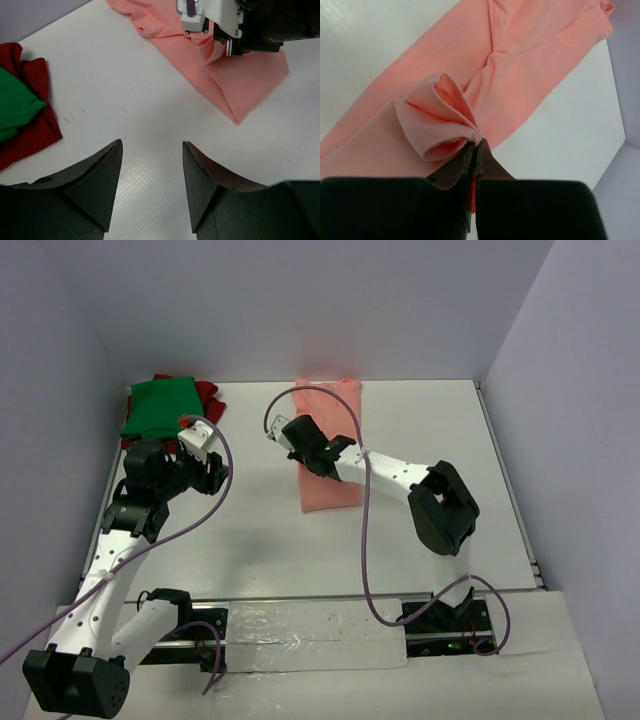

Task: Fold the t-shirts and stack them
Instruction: Fold the folded rectangular tshirt in 1/3 of the way

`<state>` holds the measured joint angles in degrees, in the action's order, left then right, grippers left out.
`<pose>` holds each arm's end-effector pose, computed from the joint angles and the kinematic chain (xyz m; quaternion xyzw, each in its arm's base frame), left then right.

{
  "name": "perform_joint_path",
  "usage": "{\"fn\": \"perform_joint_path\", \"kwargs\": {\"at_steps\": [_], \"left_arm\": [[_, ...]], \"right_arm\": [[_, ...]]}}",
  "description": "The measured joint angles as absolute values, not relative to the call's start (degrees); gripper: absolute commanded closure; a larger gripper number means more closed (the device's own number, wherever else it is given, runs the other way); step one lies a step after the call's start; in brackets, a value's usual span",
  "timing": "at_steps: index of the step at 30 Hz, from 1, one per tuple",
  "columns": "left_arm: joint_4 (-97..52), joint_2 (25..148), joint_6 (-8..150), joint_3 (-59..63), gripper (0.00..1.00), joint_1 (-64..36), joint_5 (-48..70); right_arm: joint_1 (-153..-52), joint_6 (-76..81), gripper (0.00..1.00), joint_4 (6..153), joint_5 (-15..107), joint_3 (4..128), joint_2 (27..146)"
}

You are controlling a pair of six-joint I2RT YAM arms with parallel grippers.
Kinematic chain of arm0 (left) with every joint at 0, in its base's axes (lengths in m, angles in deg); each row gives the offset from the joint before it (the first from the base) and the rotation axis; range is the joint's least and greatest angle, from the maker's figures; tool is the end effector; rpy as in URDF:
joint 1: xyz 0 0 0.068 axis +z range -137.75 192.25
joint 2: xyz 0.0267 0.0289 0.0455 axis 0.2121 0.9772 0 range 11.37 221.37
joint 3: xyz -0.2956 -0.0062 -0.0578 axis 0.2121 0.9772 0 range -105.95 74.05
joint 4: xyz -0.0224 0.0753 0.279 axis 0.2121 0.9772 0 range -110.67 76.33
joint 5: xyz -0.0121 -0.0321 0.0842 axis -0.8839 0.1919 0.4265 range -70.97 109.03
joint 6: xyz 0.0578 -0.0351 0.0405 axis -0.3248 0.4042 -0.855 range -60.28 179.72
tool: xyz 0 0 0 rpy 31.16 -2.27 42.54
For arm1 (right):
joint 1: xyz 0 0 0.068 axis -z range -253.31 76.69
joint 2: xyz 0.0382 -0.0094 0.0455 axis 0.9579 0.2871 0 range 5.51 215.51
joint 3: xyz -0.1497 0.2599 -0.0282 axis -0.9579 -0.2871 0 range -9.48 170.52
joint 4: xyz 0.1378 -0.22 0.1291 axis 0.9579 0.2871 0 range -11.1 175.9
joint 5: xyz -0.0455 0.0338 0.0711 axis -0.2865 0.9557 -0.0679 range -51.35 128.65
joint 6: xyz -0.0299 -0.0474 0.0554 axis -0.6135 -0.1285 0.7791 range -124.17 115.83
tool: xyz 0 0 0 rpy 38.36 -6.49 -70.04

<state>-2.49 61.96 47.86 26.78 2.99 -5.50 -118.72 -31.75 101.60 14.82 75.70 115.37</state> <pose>0.2303 -0.0659 0.3344 0.2655 0.7721 -0.1631 0.5538 0.3611 0.3274 0.2290 -0.4818 0.7774 -0.1350 0.3811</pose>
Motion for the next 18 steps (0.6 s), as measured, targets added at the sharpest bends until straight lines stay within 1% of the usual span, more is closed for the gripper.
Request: {"fn": "perform_joint_path", "kwargs": {"at_steps": [13, 18], "left_arm": [[-2.49, 62.22, 47.43, 26.83, 0.4, 2.99, -5.52], [-2.52, 62.9, 47.23, 27.2, 0.4, 2.99, -5.63]], "right_arm": [[-115.55, -32.38, 1.0, 100.51, 15.78, 82.07, 122.61], [-114.48, -32.62, 1.0, 100.29, 15.78, 86.35, 126.5]]}}
